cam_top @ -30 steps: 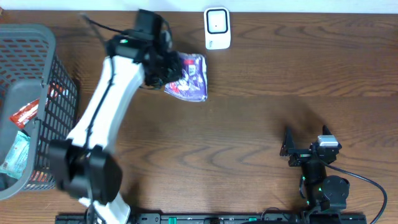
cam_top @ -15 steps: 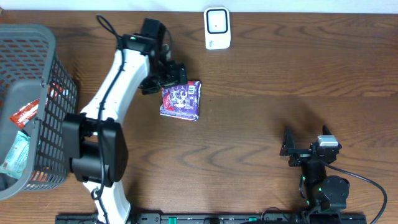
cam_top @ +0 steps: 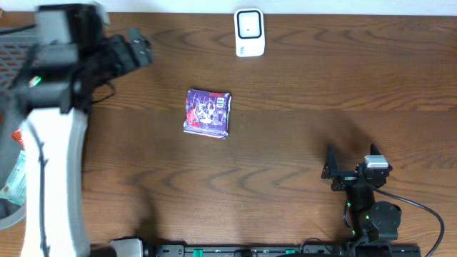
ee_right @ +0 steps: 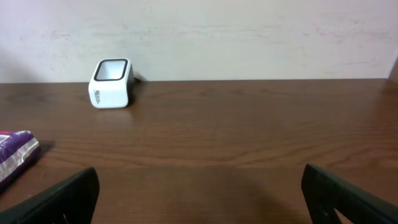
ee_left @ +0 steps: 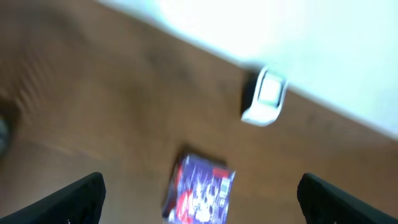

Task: Scan the item barcode
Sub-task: 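Reach the left gripper into the basket and grasp the red bar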

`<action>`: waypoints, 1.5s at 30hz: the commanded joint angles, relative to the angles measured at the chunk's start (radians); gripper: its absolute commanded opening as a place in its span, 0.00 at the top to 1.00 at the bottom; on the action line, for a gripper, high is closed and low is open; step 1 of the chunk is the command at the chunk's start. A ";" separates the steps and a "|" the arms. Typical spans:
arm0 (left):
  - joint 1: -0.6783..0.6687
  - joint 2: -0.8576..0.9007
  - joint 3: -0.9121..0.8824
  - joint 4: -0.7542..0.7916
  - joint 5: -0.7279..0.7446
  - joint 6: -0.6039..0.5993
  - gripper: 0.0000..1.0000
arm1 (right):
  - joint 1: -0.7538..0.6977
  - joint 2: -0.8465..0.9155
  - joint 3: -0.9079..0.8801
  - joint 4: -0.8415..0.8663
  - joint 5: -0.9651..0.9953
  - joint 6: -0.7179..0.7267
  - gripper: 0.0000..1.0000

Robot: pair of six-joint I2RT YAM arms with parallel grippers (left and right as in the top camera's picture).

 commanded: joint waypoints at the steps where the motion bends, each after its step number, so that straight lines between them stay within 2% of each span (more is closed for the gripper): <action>1: 0.060 -0.108 0.018 0.040 -0.018 0.009 0.02 | -0.007 -0.005 -0.002 -0.004 -0.002 0.010 0.01; 5: 0.140 -0.177 0.018 0.055 -0.113 -0.023 0.02 | -0.007 -0.005 -0.002 -0.003 -0.002 0.010 0.01; 11: 0.270 -0.192 0.017 -0.004 -0.279 -0.026 0.02 | -0.007 -0.005 -0.002 -0.004 -0.002 0.010 0.01; 15: 0.347 -0.165 0.013 -0.031 -0.377 -0.100 0.02 | -0.007 -0.005 -0.002 -0.004 -0.002 0.010 0.01; 23: 0.415 -0.011 0.010 -0.031 -0.517 -0.072 0.02 | -0.007 -0.005 -0.002 -0.003 -0.002 0.010 0.01; 28: 0.439 0.116 0.010 -0.031 -0.663 -0.044 0.02 | -0.007 -0.005 -0.002 -0.004 -0.002 0.010 0.01; 35: 0.529 0.259 0.010 -0.017 -0.657 -0.043 0.02 | -0.007 -0.005 -0.002 -0.004 -0.002 0.010 0.01; 38: 0.552 0.334 0.010 0.045 -0.604 -0.051 0.02 | -0.007 -0.005 -0.002 -0.004 -0.002 0.010 0.01; 45: 0.553 0.426 0.009 0.086 -0.466 -0.391 0.02 | -0.007 -0.005 -0.002 -0.004 -0.002 0.010 0.01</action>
